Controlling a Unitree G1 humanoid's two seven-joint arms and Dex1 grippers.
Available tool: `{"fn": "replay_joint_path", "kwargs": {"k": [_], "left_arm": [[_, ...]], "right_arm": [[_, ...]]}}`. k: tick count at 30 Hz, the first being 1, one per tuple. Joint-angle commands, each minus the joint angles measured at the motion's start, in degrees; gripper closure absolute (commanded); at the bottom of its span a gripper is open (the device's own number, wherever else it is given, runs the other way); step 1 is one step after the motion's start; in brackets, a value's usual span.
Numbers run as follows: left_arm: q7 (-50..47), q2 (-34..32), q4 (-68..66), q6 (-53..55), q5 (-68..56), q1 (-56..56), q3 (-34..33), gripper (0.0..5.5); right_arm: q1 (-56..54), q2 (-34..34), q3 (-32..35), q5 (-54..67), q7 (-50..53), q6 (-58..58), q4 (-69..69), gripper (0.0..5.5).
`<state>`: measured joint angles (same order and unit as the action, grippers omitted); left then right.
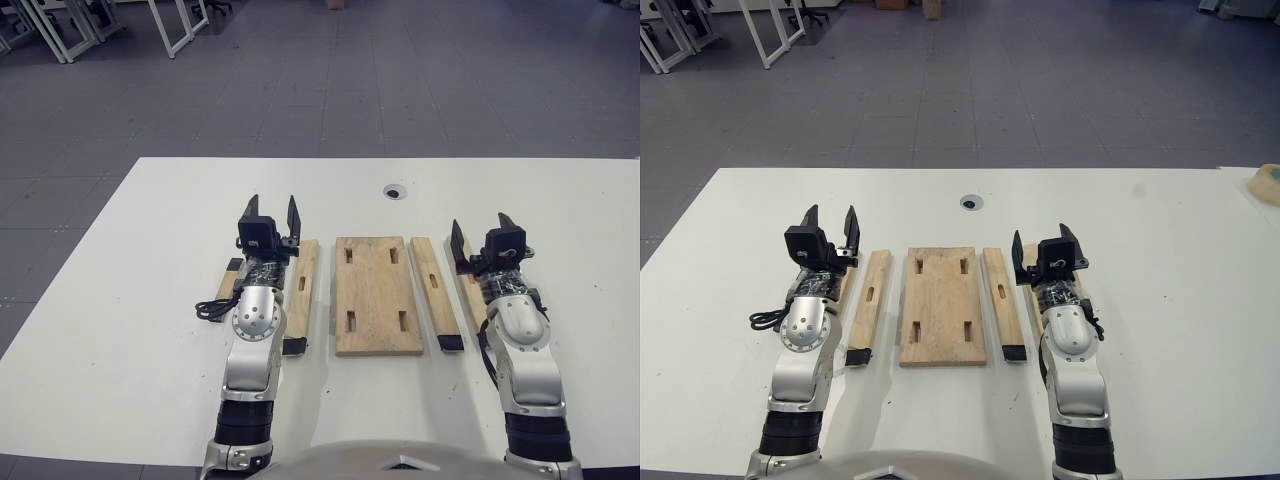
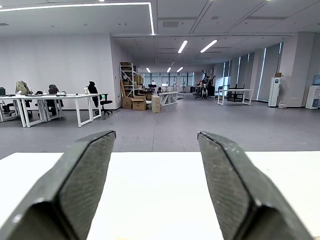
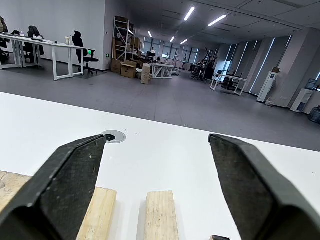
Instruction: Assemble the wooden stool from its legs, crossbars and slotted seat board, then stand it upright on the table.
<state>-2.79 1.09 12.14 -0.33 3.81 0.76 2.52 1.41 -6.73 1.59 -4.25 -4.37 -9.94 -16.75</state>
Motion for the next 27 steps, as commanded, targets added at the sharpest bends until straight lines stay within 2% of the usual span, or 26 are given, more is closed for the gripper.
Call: {"fn": "replay_joint_path", "kwargs": {"k": [1, 14, 21, 27], "left_arm": [[0.1, -0.9, -1.2, -0.7, 1.2, 1.0, 0.0, 2.63], [0.1, -1.2, -3.7, -2.6, 1.2, 0.9, 0.1, 2.63], [-0.7, -1.0, -3.2, -1.5, 1.3, 0.6, -0.5, 2.63], [-0.7, -1.2, -3.6, -1.4, 1.1, 0.7, -1.1, 2.63]], "right_arm": [[-0.3, 0.4, 0.2, 0.6, 0.6, 1.2, 1.4, 2.17], [-0.9, 1.1, 1.5, 1.9, 1.3, 4.1, 5.3, 2.17], [-1.0, 0.7, 5.3, 6.7, 0.4, -3.6, 5.4, 2.17], [0.3, -0.2, 6.2, 8.1, -1.0, -4.0, 5.4, 2.17]]}}
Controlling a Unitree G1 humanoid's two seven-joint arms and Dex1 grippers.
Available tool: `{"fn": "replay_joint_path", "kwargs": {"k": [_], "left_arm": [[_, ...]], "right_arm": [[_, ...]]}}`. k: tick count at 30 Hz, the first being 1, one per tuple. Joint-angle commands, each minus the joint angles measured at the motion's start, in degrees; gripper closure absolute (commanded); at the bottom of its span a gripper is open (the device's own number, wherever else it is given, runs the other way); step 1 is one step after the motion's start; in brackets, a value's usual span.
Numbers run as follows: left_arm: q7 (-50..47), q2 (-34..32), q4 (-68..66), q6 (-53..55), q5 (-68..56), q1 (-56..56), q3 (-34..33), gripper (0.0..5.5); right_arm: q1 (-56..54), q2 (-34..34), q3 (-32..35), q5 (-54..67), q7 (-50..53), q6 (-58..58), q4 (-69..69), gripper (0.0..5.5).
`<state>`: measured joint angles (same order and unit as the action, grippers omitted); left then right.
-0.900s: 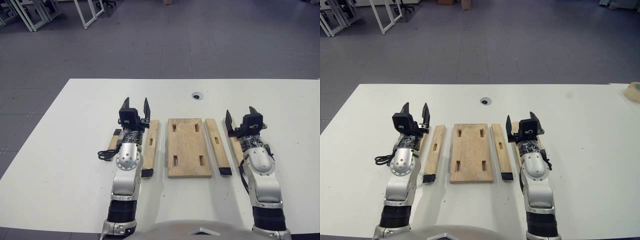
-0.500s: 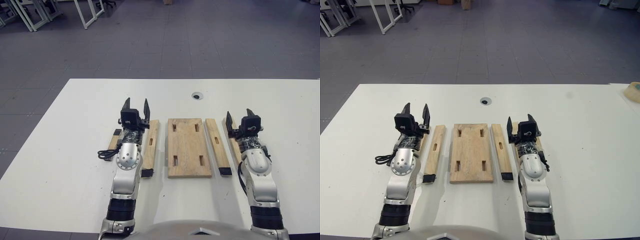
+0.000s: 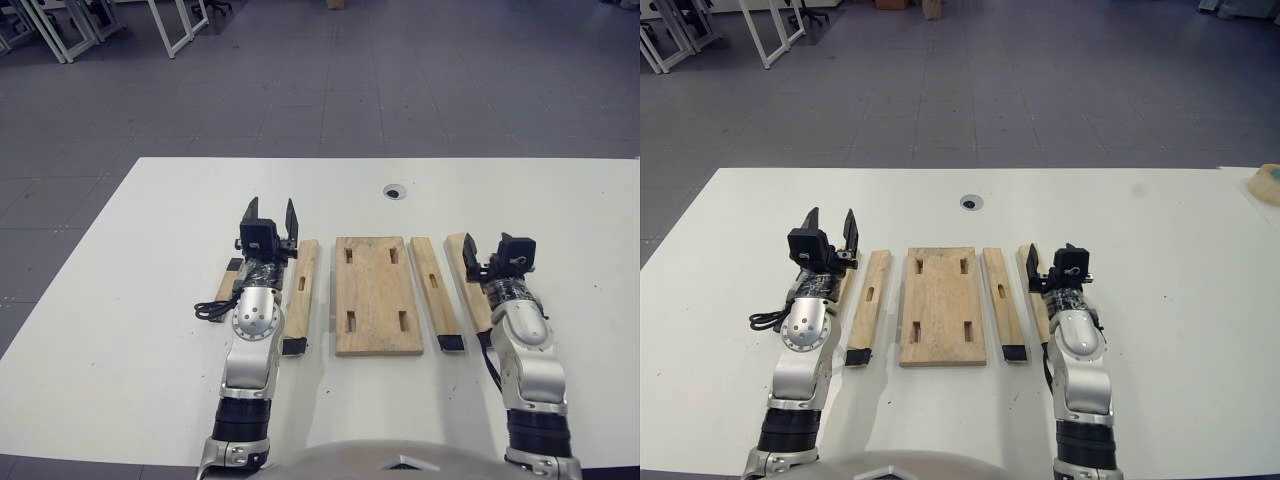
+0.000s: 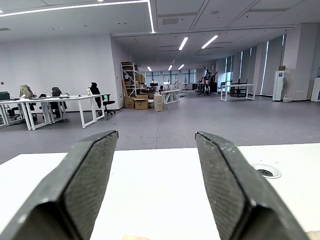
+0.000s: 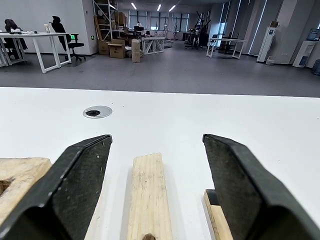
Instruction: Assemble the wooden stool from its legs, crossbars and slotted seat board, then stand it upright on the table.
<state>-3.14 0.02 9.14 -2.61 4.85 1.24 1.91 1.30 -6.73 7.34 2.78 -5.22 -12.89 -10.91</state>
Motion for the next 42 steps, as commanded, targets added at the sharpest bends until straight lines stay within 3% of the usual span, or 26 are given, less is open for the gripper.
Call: {"fn": "replay_joint_path", "kwargs": {"k": [1, 8, 22, 32, 39, 42], "left_arm": [[-0.3, -0.1, -0.5, 1.2, 0.1, 0.6, -0.6, 2.63], [0.3, -0.2, 0.8, 2.1, 0.1, -0.9, -0.2, 2.63], [-1.0, 0.7, 2.2, 3.2, 0.6, -1.4, -0.2, 2.63], [-1.3, 1.0, 2.5, 3.5, 0.4, -2.4, -0.6, 2.63], [-1.4, 1.0, 2.1, 3.3, 0.2, -2.3, -0.9, 2.63], [-1.4, 1.1, 2.1, 3.3, 0.2, -2.4, -0.9, 2.63]], "right_arm": [[0.4, -0.1, 0.6, 1.2, 0.0, -1.2, -0.6, 2.17], [2.2, -0.2, 0.0, 0.8, 0.4, -1.5, -1.4, 2.17], [6.5, -6.2, 6.9, 1.7, -0.4, -7.5, -0.1, 2.17], [10.4, -11.0, 4.3, 0.3, -3.9, -14.9, 0.9, 2.17], [10.6, -9.5, 4.5, 3.8, -5.9, -18.7, 0.8, 2.17], [10.4, -7.4, 6.7, 8.3, -6.3, -22.0, 0.1, 2.66]]}}
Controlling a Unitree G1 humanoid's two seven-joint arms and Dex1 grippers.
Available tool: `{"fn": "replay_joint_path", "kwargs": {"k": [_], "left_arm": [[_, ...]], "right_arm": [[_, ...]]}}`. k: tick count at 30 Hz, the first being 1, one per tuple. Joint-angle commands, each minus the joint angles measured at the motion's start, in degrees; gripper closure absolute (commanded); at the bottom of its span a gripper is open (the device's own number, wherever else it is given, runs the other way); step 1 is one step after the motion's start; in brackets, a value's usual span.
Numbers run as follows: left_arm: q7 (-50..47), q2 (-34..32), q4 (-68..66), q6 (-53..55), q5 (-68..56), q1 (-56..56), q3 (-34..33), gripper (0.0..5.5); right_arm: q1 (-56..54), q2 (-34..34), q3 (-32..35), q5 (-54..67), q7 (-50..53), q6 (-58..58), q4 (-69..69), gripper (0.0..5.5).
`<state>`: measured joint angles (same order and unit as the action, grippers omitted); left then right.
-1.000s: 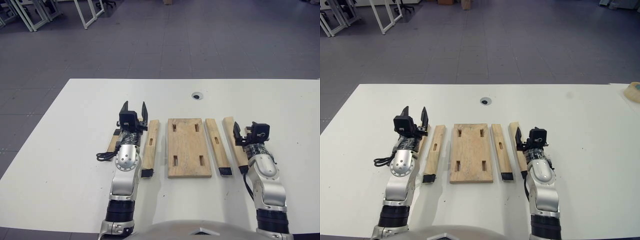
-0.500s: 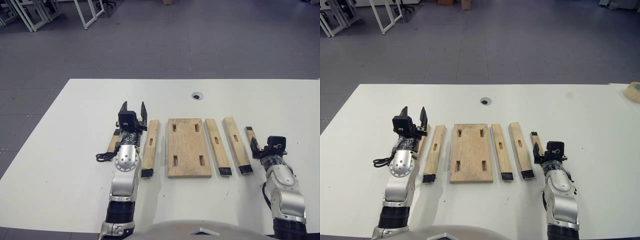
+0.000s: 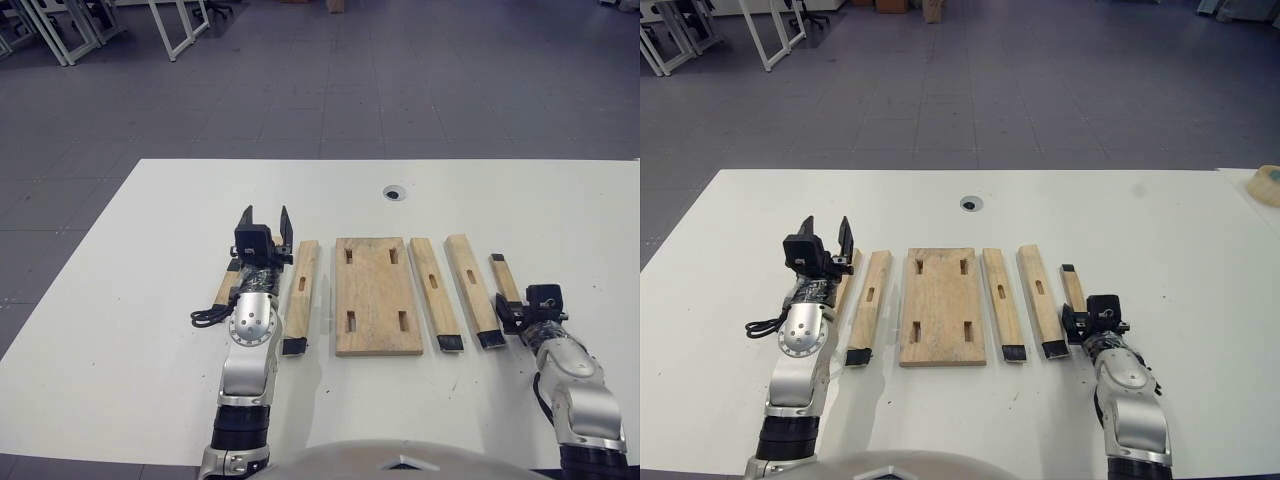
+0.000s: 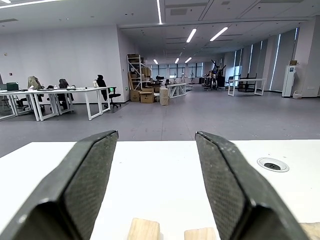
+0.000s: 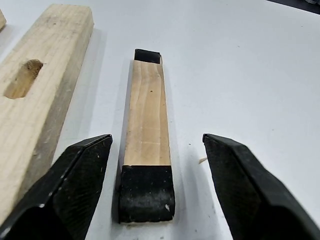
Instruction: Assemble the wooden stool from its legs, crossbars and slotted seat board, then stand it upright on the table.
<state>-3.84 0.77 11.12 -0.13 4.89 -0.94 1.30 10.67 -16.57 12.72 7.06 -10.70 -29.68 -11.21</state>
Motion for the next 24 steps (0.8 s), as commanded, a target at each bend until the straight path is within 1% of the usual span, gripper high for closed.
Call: {"fn": "replay_joint_path", "kwargs": {"k": [1, 3, 6, 7, 9, 11, 13, 15, 16, 19, 21, 22, 23, 24], "left_arm": [[-0.8, 0.4, 0.2, 0.8, 0.1, -0.2, -0.3, 2.63], [-0.8, 0.4, 0.1, 0.8, 0.1, -0.2, -0.3, 2.63], [-0.8, 0.6, 0.2, 0.8, 0.0, -0.3, -0.4, 2.63], [-0.8, 0.7, 0.3, 0.8, -0.2, -0.3, -0.5, 2.63], [-0.7, 0.7, 0.1, 0.9, -0.4, 0.0, -0.8, 2.63], [-0.2, 0.3, 0.0, 0.7, -0.9, 0.6, -1.4, 2.63], [3.5, -1.0, 2.4, 5.5, -4.7, 0.8, -2.2, 2.63], [9.2, -0.9, 5.8, 12.0, -14.1, 1.8, -2.5, 2.63], [11.1, 0.0, 7.9, 16.5, -20.8, 2.5, -3.2, 2.63], [13.6, 3.1, 13.5, 29.1, -42.4, 4.0, -5.0, 2.63], [11.7, 5.1, 15.3, 34.7, -55.3, 4.3, -6.2, 2.63], [10.0, 5.9, 15.8, 36.9, -61.4, 4.4, -6.8, 2.45], [8.3, 6.1, 16.1, 38.6, -66.8, 4.7, -7.3, 2.39], [5.9, 6.3, 16.2, 39.6, -71.0, 5.1, -7.7, 2.14]], "right_arm": [[1.1, 2.7, 1.6, 4.9, -0.8, -6.0, 0.1, 2.96], [1.4, 2.3, 1.2, 4.5, -0.4, -6.1, -0.2, 3.42], [2.2, 1.1, 0.2, 1.8, 0.9, -5.0, 0.6, 3.87], [2.4, 1.0, 0.0, 1.4, 1.2, -4.7, 0.9, 4.13], [2.1, 1.5, 0.1, 1.1, 1.7, -3.1, 1.2, 4.19], [0.3, 1.9, 0.3, 1.1, 1.8, 1.5, 0.2, 4.19], [-3.0, 2.3, 1.3, 2.7, 0.7, 8.8, -1.7, 4.19], [-5.3, 1.6, 0.9, 4.2, -2.0, 12.4, -2.7, 4.19], [-6.3, 1.1, 0.0, 4.7, -3.6, 13.1, -3.3, 4.19], [-8.7, 0.1, -4.5, 9.5, -12.4, 12.4, -5.0, 4.19], [-10.7, -1.7, -7.8, 10.8, -18.2, 12.8, -5.2, 4.19], [-11.8, -2.7, -8.8, 10.6, -19.9, 13.3, -5.4, 4.19], [-12.9, -3.4, -9.6, 10.6, -21.4, 13.4, -5.7, 4.19], [-13.9, -4.0, -10.2, 10.7, -22.6, 13.5, -6.2, 4.19]]}}
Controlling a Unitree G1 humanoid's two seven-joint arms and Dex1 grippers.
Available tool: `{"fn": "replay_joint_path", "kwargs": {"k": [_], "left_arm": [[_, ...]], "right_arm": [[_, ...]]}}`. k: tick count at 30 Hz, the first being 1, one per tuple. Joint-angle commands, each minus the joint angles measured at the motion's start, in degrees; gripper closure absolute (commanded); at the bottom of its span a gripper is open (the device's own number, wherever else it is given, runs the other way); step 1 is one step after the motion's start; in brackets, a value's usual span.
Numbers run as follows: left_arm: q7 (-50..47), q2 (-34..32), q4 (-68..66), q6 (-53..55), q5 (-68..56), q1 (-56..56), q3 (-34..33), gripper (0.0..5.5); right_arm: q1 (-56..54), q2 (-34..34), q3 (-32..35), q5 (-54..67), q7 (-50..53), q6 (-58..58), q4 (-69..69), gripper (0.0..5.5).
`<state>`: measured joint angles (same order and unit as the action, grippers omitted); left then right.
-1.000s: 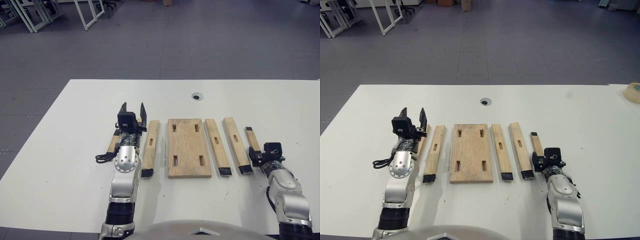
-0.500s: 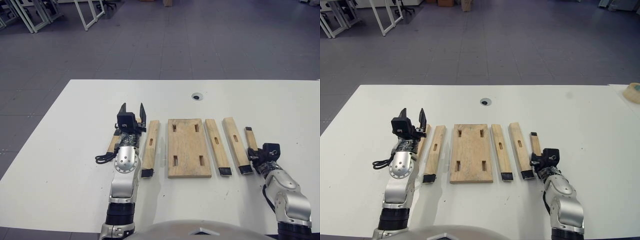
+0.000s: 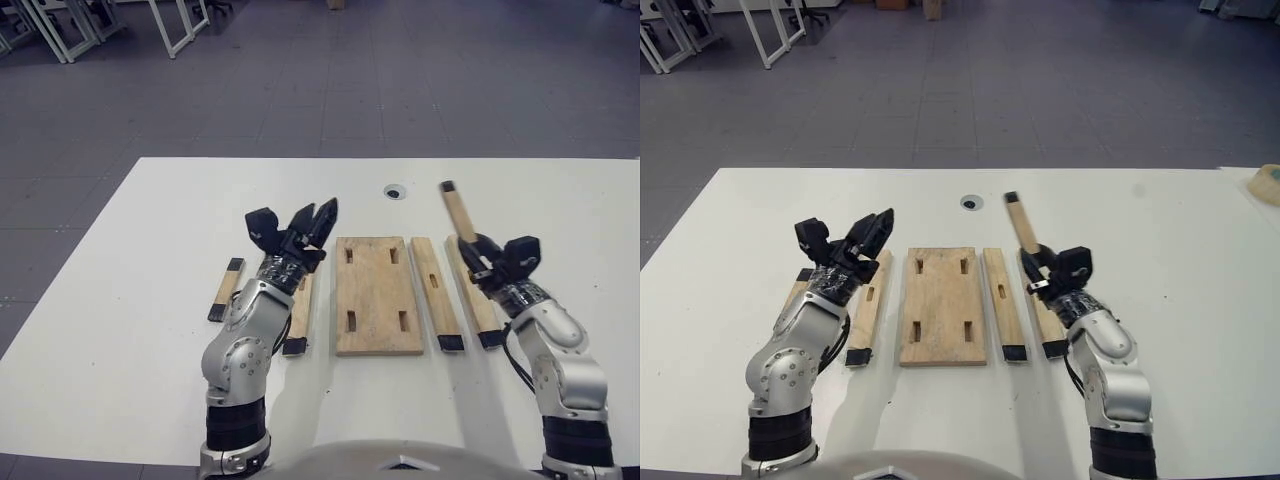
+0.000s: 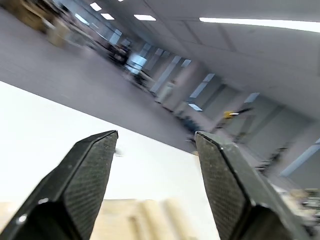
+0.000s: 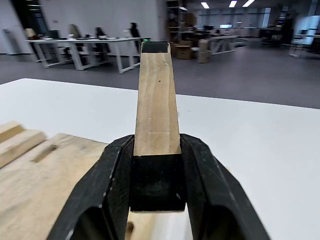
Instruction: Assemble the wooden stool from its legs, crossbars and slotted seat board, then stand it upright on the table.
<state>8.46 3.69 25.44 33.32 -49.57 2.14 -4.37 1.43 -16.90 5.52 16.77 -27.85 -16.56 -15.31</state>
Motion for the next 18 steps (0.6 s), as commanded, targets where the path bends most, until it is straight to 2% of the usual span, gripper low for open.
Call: {"fn": "replay_joint_path", "kwargs": {"k": [1, 5, 7, 15, 18], "left_arm": [[-8.4, 3.1, 1.8, 6.6, -19.4, 2.4, -2.2, 1.99], [-13.8, 0.5, 0.6, 8.8, -27.3, 2.6, -1.3, 1.34], [-15.8, -0.2, -0.5, 9.3, -30.1, 2.7, -1.0, 1.31], [-15.7, -0.8, 0.7, 7.0, -30.8, 3.0, 0.4, 1.31], [-14.8, -1.3, 0.8, 5.5, -29.0, 2.9, 0.3, 1.76]], "right_arm": [[-5.5, -4.2, -3.7, 1.0, -6.7, 0.5, -2.3, 4.19], [-10.3, -6.9, -8.0, 0.0, -13.0, 2.9, -2.3, 4.19], [-12.0, -7.8, -9.7, -0.3, -15.3, 3.8, -2.3, 4.19], [-12.2, -8.6, -15.4, -1.7, -19.7, 6.1, -2.5, 4.19], [-11.3, -8.9, -15.4, -1.3, -19.4, 5.5, -3.1, 4.19]]}}
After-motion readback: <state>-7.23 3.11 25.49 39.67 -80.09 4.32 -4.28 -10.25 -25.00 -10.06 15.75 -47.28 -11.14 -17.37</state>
